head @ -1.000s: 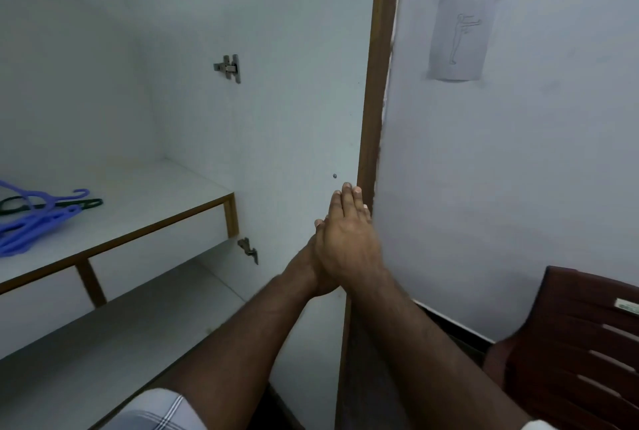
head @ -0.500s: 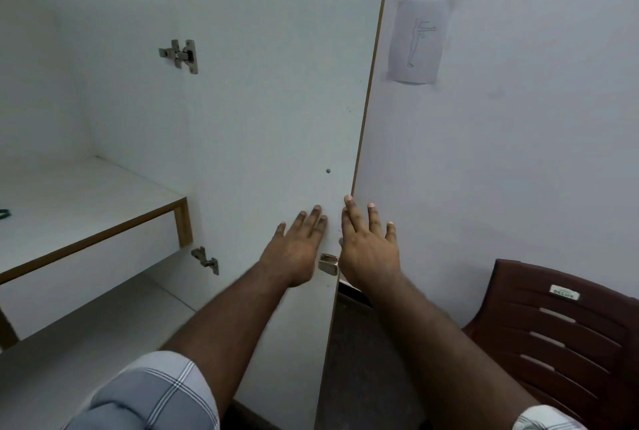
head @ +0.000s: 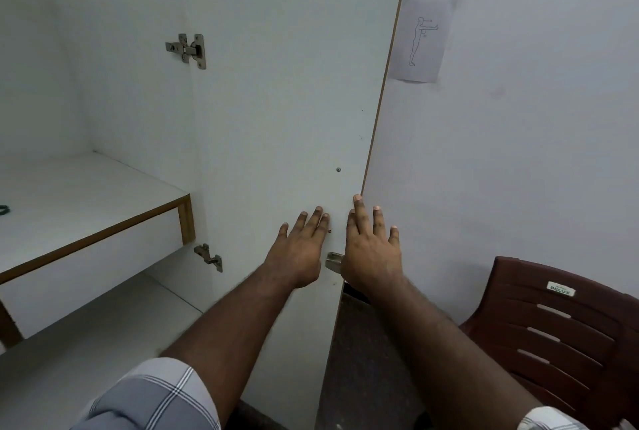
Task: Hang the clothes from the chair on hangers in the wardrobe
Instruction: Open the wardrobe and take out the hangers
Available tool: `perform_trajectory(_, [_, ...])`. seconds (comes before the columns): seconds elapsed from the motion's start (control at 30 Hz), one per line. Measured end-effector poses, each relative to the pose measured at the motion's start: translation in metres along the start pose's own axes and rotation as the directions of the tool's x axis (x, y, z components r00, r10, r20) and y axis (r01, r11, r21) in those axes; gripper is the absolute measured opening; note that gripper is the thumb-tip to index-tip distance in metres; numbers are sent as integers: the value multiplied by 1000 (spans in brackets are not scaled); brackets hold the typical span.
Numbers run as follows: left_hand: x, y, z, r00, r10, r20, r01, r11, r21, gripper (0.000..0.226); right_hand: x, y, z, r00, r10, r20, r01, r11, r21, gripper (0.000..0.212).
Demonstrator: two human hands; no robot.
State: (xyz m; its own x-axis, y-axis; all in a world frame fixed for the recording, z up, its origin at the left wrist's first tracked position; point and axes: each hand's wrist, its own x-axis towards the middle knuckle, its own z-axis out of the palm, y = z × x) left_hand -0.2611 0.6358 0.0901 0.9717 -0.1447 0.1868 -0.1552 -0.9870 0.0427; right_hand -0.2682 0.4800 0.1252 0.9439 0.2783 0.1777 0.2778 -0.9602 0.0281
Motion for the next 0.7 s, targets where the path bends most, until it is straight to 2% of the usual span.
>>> perform_trajectory(0.17, [-17,-13,0,1000,2,-14,-3,999,-46,81,-4,-22,4,998,10,-56,-8,1000,28,90])
perform_trajectory(0.4, [-60,-55,5,998,-36,-51,30,994,-107,82,-2,-71,13,998,-35,-54,38,997,65,80])
perform_trajectory(0.53, [-80,-82,5,988,-120,-94,107,985,-133,82,5,-105,21,995,-92,-36,95,988,119,81])
perform_trajectory(0.7, [-97,-124,10,951,-280,-130,265,956,-123,82,18,-164,34,969,-245,-29,247,953,177,85])
